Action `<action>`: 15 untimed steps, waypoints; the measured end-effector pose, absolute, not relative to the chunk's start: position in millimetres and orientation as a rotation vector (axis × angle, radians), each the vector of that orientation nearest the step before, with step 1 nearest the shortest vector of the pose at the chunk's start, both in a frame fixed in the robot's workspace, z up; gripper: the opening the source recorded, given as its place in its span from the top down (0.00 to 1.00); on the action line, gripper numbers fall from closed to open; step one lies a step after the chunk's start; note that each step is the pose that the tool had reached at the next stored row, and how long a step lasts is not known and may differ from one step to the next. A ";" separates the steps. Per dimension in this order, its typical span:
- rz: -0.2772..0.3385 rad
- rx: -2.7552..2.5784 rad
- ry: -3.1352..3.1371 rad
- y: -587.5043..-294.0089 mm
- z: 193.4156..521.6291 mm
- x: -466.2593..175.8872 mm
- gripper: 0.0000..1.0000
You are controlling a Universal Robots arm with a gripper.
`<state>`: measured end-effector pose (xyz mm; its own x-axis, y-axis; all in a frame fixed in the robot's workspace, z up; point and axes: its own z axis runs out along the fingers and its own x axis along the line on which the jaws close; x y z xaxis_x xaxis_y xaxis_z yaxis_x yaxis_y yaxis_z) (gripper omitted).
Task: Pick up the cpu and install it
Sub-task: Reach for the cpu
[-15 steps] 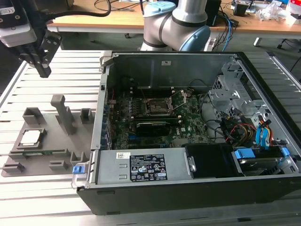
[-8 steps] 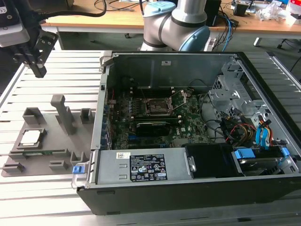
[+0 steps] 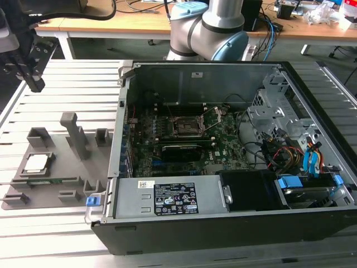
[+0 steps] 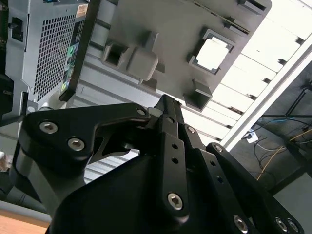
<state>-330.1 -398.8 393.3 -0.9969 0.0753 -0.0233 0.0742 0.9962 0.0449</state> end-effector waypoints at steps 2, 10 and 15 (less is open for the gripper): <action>0.069 0.117 3.114 -398.8 393.3 -334.9 0.89; 0.069 0.117 3.114 -398.8 393.3 -356.2 0.89; 0.069 0.117 3.114 -398.9 393.3 -367.6 0.89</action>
<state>-367.6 -398.9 393.3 -0.9969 0.0753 -0.0234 0.0742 0.9962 0.0450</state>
